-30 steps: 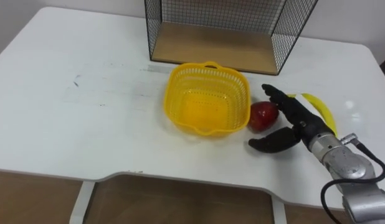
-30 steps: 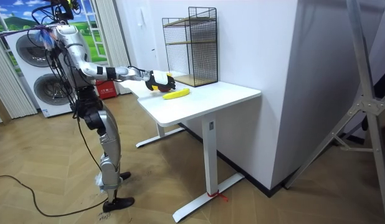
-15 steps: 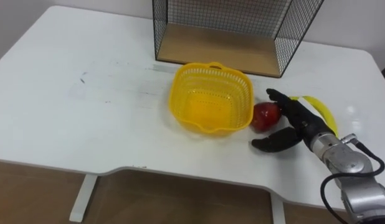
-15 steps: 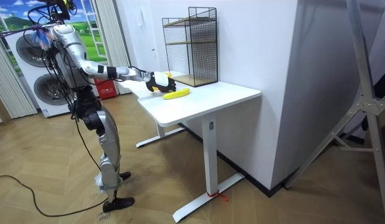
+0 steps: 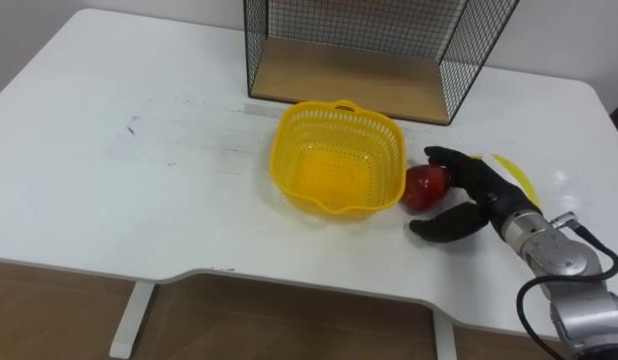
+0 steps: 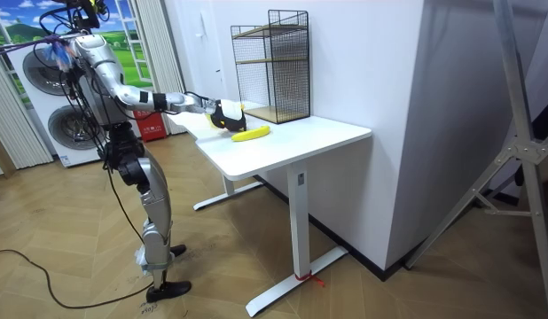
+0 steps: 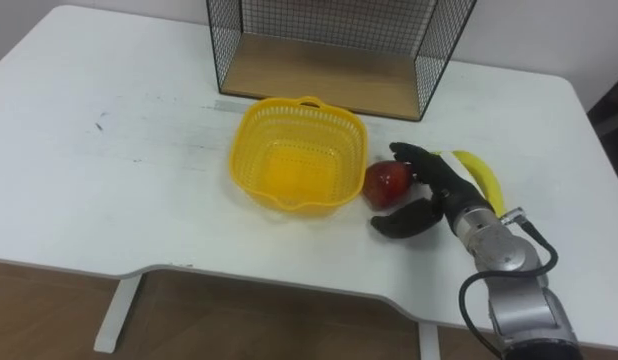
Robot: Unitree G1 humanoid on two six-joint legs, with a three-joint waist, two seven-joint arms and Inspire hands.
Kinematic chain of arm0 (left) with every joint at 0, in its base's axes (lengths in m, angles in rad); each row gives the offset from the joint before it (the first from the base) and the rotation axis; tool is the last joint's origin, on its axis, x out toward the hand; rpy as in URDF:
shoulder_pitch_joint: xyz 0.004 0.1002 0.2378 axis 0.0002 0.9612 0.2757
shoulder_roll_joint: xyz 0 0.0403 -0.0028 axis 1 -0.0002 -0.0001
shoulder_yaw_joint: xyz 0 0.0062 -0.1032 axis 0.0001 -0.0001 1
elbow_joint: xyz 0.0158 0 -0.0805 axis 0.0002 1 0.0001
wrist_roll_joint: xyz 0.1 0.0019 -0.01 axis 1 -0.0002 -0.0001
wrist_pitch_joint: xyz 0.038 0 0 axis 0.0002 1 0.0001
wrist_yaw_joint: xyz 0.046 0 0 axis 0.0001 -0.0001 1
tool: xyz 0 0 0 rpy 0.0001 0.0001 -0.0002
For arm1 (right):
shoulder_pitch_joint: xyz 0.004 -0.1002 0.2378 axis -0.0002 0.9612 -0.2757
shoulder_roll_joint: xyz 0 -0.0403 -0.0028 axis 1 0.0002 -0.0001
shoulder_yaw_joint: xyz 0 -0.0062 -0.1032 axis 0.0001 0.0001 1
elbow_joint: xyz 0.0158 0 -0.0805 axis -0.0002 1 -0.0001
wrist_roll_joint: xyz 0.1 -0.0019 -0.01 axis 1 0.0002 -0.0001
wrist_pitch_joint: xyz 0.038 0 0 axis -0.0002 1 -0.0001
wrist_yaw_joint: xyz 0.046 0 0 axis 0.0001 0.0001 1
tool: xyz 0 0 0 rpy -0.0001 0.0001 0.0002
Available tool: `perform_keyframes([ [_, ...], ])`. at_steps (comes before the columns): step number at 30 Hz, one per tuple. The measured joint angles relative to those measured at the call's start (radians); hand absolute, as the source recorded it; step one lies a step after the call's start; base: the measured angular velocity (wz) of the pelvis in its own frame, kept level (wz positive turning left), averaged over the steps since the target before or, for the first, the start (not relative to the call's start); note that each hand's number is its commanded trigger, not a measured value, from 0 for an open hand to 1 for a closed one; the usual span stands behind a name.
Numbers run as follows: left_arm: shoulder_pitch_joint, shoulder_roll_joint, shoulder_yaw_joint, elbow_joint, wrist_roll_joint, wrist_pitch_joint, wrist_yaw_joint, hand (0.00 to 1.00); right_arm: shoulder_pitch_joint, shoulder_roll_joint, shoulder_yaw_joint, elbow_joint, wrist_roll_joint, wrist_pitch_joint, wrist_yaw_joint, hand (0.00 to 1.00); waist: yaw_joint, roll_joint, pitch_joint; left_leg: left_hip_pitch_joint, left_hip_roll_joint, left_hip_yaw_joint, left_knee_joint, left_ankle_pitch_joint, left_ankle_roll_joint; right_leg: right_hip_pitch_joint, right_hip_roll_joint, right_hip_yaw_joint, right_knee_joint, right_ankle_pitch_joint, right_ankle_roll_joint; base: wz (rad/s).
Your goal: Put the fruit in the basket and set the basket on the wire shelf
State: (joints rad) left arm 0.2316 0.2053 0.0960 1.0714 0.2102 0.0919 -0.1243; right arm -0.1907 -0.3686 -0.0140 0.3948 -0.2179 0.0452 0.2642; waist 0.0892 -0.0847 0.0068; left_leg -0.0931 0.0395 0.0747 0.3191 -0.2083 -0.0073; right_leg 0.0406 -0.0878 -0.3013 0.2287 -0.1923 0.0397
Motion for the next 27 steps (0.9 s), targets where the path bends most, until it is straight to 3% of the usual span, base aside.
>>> perform_keyframes([
  [27, -0.01, 0.007, -0.001, -0.017, -0.001, 0.012, 0.0, 0.0, -0.002, -0.002, 0.001, -0.001, -0.028, 0.013, 0.018, 1.0, 0.001, -0.011, 0.003, -0.002, 0.0, 0.0, 0.004, 0.0, 0.0, 0.0, 0.0, 0.0, 0.0, -0.003, -0.002, 0.0],
])
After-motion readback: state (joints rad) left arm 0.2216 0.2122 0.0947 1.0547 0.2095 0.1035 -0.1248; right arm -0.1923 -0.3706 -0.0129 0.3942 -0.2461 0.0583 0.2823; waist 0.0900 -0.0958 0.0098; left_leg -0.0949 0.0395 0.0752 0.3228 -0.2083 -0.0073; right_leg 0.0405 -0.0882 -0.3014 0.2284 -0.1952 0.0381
